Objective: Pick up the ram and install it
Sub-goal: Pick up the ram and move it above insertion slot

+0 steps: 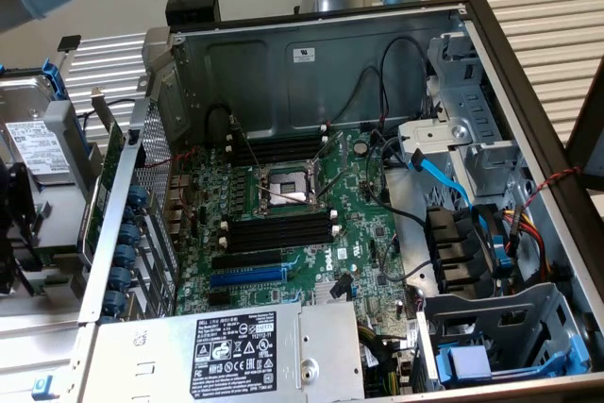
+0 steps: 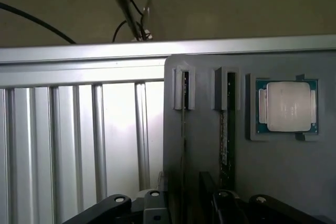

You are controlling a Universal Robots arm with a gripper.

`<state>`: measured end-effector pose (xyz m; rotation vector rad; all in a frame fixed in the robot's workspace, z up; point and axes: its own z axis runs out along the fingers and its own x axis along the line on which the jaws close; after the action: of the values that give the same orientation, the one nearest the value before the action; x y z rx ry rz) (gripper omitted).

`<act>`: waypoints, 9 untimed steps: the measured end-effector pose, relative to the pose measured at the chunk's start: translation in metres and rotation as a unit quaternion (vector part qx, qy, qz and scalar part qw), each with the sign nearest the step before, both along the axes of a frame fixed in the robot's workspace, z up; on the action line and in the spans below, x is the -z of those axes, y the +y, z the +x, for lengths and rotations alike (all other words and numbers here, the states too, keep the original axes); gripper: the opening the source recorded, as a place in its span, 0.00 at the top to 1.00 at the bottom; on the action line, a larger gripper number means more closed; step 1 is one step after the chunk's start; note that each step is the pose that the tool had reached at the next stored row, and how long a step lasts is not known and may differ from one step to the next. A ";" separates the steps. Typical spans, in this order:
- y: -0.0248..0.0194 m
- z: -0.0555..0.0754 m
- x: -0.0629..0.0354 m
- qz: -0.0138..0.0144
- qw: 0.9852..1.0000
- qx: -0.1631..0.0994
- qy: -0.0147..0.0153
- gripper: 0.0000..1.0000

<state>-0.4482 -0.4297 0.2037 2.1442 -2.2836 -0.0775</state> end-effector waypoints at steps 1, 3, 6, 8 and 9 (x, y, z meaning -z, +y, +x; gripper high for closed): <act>0.0000 0.000 0.0009 0.000 1.000 0.000 0.000 0.64; 0.0000 0.000 0.0026 0.000 1.000 0.000 0.000 0.64; 0.0000 0.000 0.0045 0.000 1.000 0.000 0.000 0.78; 0.0000 0.000 0.0053 0.000 1.000 0.001 0.000 0.84; 0.0000 0.000 0.0054 0.000 1.000 0.001 0.000 0.88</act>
<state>-0.4482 -0.4297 0.1983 2.1413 -2.2857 -0.0778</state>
